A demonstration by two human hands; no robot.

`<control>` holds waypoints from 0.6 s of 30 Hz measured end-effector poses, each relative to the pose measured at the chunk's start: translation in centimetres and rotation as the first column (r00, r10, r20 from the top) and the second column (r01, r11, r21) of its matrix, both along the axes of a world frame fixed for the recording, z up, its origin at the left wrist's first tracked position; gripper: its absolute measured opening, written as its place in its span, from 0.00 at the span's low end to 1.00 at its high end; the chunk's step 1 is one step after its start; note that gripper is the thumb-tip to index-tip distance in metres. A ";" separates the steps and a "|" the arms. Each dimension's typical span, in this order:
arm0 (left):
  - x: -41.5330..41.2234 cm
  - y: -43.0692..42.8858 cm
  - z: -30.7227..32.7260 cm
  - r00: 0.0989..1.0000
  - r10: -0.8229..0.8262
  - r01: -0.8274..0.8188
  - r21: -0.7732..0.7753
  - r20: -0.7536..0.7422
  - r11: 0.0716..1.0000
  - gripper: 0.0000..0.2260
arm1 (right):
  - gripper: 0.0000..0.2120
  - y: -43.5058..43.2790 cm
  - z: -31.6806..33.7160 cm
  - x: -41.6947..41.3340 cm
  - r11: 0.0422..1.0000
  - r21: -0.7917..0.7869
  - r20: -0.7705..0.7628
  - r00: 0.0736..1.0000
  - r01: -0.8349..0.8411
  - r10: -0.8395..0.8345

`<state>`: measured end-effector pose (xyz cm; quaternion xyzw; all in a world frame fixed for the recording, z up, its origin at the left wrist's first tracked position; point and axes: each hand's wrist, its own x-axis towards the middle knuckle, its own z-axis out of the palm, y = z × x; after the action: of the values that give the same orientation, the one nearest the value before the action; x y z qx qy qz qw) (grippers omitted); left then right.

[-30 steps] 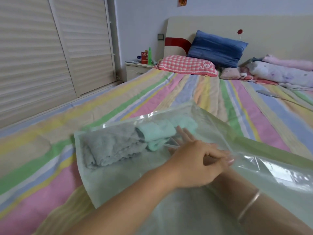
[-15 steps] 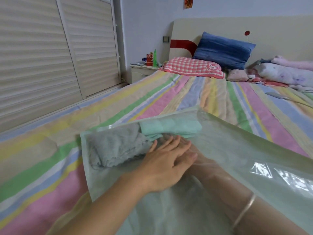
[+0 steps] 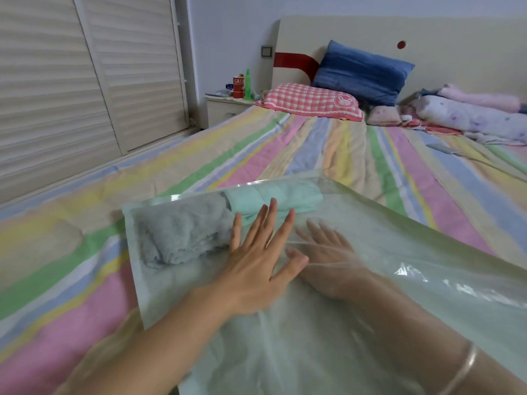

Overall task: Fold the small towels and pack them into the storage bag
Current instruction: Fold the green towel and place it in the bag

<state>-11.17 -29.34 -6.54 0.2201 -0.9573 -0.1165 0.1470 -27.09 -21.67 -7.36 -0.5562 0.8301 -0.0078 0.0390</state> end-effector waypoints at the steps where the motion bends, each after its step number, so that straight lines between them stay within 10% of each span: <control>1: 0.2 0.4 0.2 0.999 -0.028 0.028 0.002 -0.021 1.000 0.36 | 0.31 1.5 0.3 0.1 1.000 -0.003 0.011 1.000 -0.029 0.029; 6: 0.5 4.4 2.3 0.985 -0.158 0.156 0.028 0.076 0.987 0.36 | 0.46 12.5 2.8 3.4 0.999 0.009 0.029 0.999 -0.032 0.032; 18: -4.0 31.5 5.2 0.858 -0.514 0.508 0.173 -0.008 0.844 0.30 | 0.24 39.2 3.6 5.3 0.976 -0.149 0.061 0.987 0.159 -0.151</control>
<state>-15.15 2.18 -1.32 -0.0289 -0.9705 -0.2281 0.0731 -21.76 17.52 -3.73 -0.4908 0.8666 -0.0884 0.0155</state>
